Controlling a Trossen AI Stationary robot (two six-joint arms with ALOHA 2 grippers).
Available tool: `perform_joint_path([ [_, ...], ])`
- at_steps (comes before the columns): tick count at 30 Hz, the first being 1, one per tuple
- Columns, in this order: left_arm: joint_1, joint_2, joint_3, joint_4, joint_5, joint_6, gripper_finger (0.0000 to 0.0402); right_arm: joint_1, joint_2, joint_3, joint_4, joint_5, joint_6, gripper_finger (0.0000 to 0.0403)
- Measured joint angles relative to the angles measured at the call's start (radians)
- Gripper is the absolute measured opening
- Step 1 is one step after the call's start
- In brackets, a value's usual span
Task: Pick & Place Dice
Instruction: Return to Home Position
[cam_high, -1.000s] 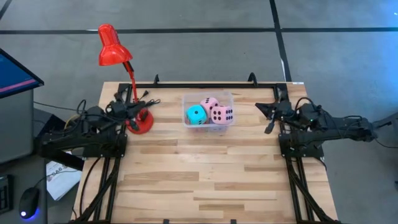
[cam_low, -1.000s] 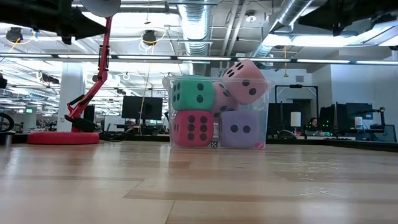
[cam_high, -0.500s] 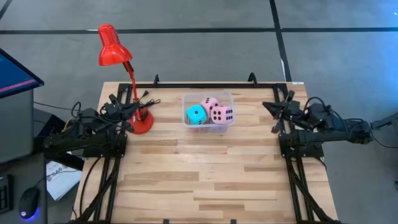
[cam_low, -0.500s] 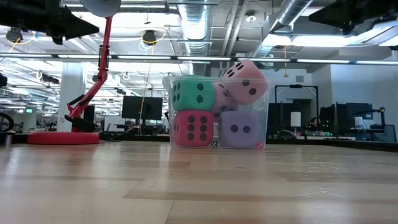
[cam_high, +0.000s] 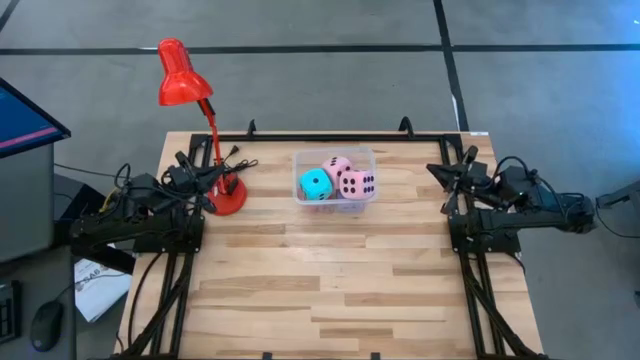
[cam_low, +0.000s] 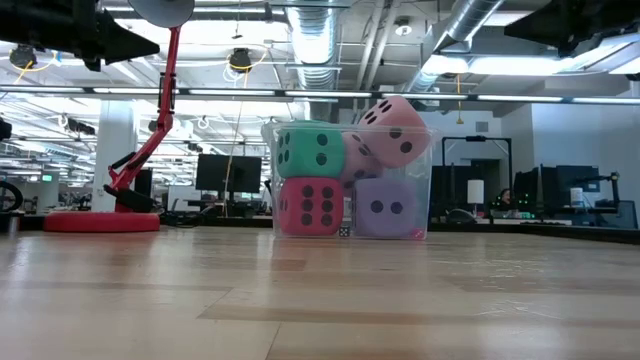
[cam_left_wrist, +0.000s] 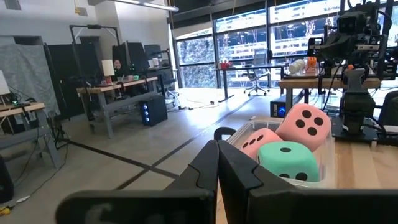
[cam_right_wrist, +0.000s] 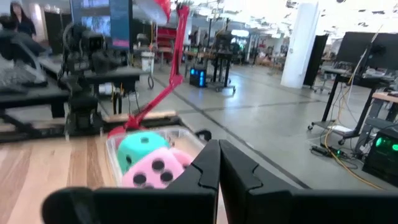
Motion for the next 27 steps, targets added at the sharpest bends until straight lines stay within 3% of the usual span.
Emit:
perform_joint_path([
  [7,0.000,0.000,0.000,-0.001,0.000,0.000,0.0000,0.000,-0.097,-0.003,-0.101,-0.036,0.032,0.0000],
  [12,0.000,0.000,0.000,-0.004,0.006,0.000,0.0000,0.000,-0.172,-0.079,-0.035,-0.111,0.028,0.0000],
  [19,-0.001,0.000,0.000,-0.003,0.016,-0.005,0.0000,0.000,-0.174,-0.117,-0.003,-0.127,0.016,0.0000],
  [27,-0.002,0.000,-0.002,0.004,0.145,-0.009,0.0000,0.000,-0.178,-0.166,0.140,-0.235,-0.009,0.0000],
])
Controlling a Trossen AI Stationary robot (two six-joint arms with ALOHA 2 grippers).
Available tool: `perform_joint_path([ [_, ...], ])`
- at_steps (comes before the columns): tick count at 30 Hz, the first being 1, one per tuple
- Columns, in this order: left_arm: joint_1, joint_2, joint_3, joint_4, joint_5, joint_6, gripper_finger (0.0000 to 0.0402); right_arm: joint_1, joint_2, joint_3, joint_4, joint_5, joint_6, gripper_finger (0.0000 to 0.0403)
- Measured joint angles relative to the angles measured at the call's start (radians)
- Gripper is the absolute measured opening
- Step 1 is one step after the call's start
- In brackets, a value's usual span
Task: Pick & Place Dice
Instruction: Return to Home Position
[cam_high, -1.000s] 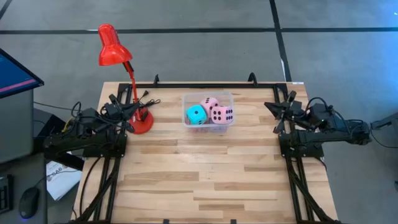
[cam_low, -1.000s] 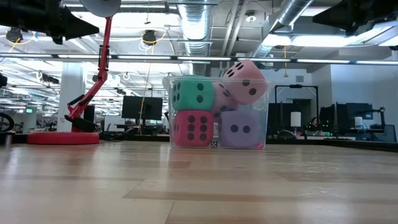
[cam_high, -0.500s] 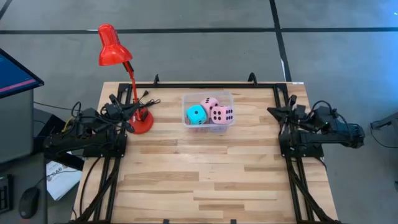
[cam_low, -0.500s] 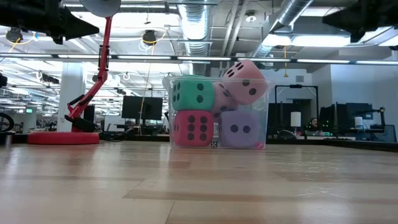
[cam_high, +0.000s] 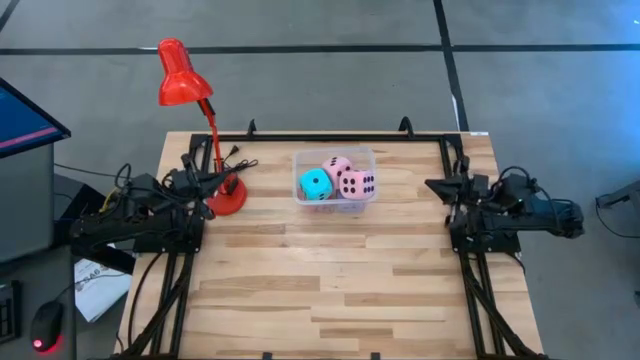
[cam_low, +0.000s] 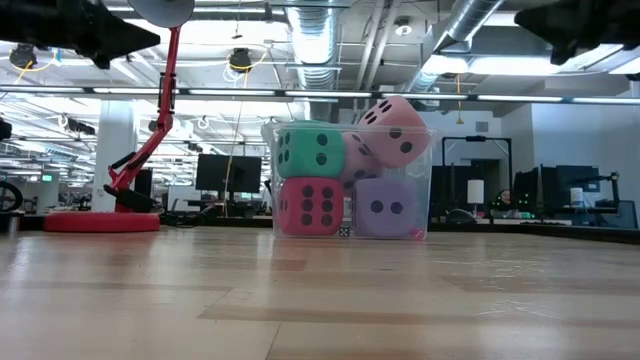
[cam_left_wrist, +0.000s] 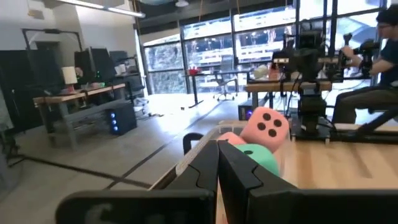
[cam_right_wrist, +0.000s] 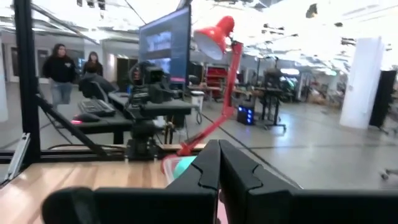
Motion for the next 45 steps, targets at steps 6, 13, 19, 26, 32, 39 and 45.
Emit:
perform_joint_path([
  [6,0.000,0.000,-0.102,0.160,0.004,-0.011,0.0000,0.000,0.000,-0.126,0.151,-0.012,-0.010,0.0000],
  [13,0.000,0.000,-0.224,0.270,0.004,-0.020,0.0000,0.000,0.000,-0.252,0.304,-0.012,-0.011,0.0000],
  [19,0.000,0.000,-0.288,0.294,0.004,-0.046,0.0000,0.000,0.000,-0.294,0.310,-0.043,-0.010,0.0000],
  [26,0.000,0.003,-0.305,0.292,0.021,-0.071,0.0000,0.000,0.000,-0.310,0.261,-0.153,-0.010,0.0000],
  [32,-0.001,0.003,-0.305,0.291,0.024,-0.071,0.0000,0.000,0.000,-0.310,0.155,-0.190,0.033,0.0000],
  [39,0.000,0.004,-0.305,0.290,0.024,-0.071,0.0000,-0.002,0.002,-0.310,0.142,-0.193,0.050,0.0000],
  [45,0.000,0.004,-0.305,0.290,0.024,-0.071,0.0000,-0.002,0.002,-0.310,0.141,-0.193,0.027,0.0007],
])
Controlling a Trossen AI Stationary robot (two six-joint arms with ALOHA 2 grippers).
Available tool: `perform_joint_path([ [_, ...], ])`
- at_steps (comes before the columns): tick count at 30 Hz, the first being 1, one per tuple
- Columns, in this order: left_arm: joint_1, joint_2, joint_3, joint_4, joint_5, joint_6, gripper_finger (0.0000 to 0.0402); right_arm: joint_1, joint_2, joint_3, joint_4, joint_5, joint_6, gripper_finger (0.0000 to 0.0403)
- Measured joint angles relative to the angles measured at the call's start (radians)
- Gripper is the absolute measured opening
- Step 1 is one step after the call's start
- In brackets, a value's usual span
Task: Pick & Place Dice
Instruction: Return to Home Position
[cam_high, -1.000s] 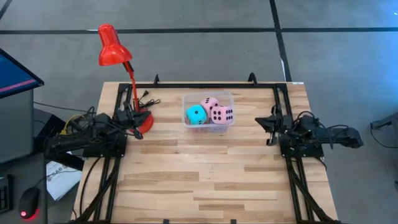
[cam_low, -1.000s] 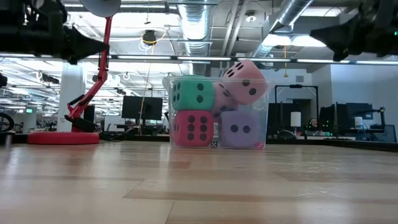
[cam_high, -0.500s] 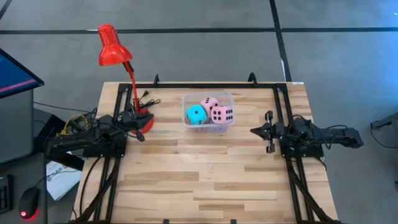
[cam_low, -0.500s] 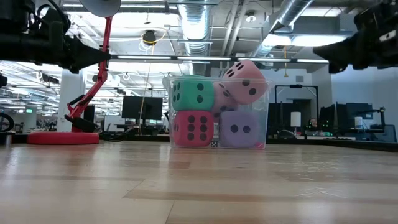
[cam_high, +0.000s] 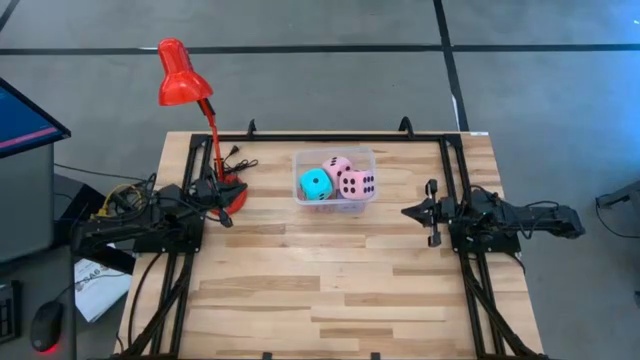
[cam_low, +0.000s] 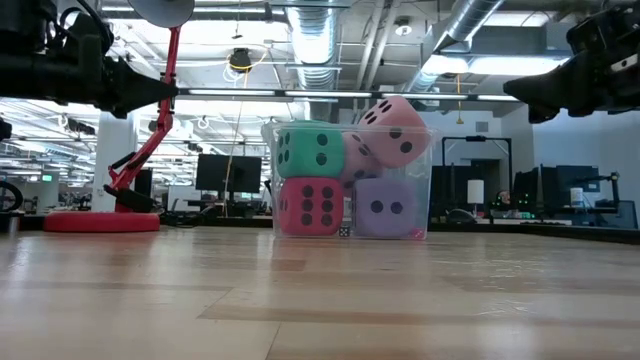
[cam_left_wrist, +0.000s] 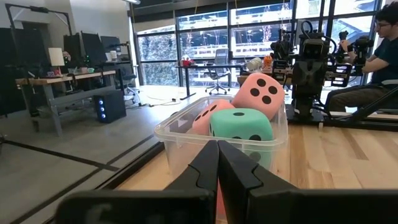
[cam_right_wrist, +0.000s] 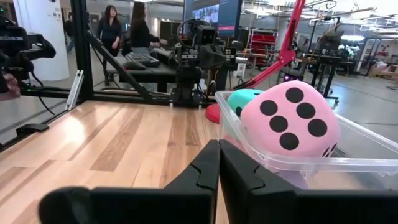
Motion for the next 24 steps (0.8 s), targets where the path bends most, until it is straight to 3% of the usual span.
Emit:
perform_joint_path([
  [24,0.000,0.000,0.000,0.000,0.000,0.000,0.0000,0.000,0.000,0.000,-0.003,0.000,-0.003,0.0012],
])
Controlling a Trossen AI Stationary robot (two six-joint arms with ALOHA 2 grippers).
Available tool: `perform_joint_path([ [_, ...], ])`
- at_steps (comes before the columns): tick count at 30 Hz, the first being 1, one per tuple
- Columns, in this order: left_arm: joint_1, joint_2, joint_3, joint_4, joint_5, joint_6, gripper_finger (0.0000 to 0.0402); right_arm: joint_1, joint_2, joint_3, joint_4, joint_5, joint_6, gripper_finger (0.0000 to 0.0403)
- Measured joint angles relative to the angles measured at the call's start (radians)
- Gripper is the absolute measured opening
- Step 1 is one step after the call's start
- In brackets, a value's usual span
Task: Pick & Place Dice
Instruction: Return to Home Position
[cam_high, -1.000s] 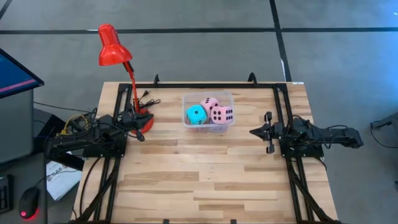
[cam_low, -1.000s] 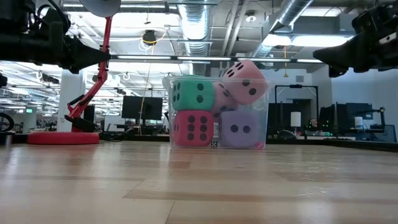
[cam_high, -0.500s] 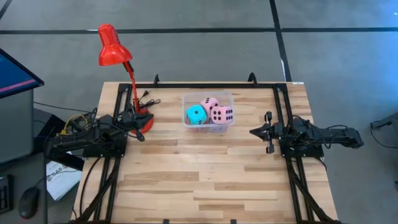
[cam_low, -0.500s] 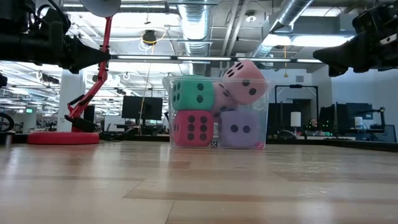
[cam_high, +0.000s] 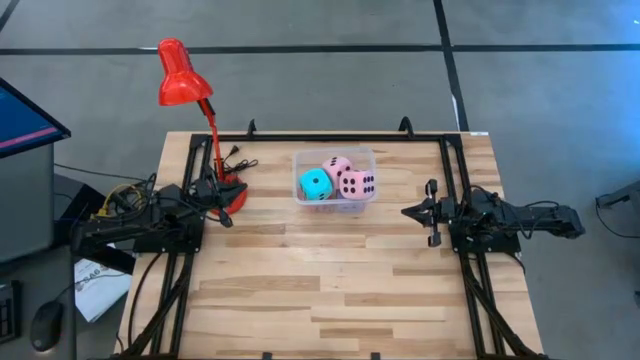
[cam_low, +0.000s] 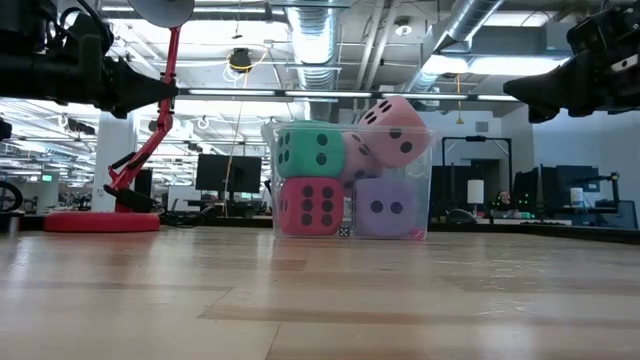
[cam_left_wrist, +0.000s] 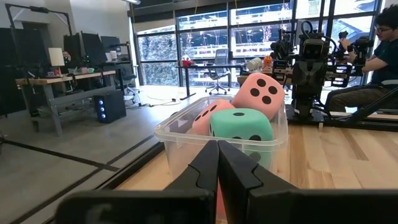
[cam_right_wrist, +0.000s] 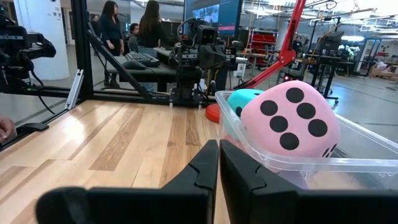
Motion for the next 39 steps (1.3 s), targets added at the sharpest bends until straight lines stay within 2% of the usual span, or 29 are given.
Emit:
perform_joint_path([
  [28,0.000,0.000,0.000,0.000,0.000,0.000,0.0000,0.000,0.000,0.000,-0.001,0.000,0.001,0.0012],
  [39,0.000,0.117,0.000,0.032,0.001,0.000,0.0000,0.000,0.000,0.000,0.000,0.001,0.001,0.0012],
])
